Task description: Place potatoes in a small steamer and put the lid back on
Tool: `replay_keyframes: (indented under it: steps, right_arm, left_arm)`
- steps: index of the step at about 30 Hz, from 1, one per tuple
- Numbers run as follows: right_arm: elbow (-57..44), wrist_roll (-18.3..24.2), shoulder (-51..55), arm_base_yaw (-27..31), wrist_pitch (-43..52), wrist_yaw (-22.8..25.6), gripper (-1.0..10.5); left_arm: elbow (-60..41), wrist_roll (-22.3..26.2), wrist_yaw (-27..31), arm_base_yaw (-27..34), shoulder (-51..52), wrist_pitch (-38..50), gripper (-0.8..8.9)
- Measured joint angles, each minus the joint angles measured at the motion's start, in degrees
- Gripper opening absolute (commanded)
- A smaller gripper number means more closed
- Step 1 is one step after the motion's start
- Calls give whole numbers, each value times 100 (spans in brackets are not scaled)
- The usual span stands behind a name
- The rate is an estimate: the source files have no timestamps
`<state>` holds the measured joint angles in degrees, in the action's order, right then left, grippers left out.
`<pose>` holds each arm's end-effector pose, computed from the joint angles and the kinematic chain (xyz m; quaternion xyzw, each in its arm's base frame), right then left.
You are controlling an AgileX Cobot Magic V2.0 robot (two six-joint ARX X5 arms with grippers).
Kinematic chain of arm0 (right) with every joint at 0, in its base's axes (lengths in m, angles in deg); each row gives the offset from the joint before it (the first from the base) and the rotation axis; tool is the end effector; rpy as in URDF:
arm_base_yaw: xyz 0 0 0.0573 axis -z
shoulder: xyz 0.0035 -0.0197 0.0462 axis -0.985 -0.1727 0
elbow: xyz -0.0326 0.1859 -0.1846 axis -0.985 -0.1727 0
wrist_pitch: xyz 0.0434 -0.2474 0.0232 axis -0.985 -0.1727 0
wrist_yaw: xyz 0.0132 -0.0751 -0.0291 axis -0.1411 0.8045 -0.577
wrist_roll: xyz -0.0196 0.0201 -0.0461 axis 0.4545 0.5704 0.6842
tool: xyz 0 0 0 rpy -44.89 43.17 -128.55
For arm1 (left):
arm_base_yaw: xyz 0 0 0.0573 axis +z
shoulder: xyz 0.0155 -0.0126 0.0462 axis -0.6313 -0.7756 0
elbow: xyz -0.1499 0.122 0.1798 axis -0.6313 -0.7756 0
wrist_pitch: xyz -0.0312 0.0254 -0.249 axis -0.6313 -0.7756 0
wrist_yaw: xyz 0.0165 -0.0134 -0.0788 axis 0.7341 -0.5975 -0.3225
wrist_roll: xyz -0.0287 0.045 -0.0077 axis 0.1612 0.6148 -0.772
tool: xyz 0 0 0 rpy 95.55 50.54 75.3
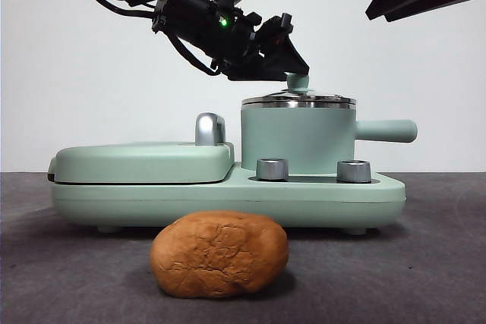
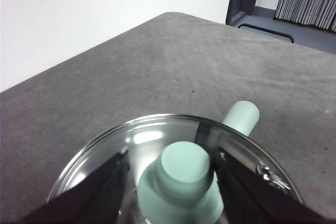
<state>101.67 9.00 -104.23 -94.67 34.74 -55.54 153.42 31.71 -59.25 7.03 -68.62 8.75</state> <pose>0.2166 0.0680 0.3074 -0.1176 0.1496 0.3360 0.9225 0.3768 -0.2503 0.2616 0.0611 0.1047 -0.4724 0.8730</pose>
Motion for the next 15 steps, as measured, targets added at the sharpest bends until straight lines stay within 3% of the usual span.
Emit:
replay_keyframes:
  steps: [15]
  right_arm:
    - [0,-2,0,0,0,0,219]
  left_arm:
    - [0,144,2,-52,-142,-17,278]
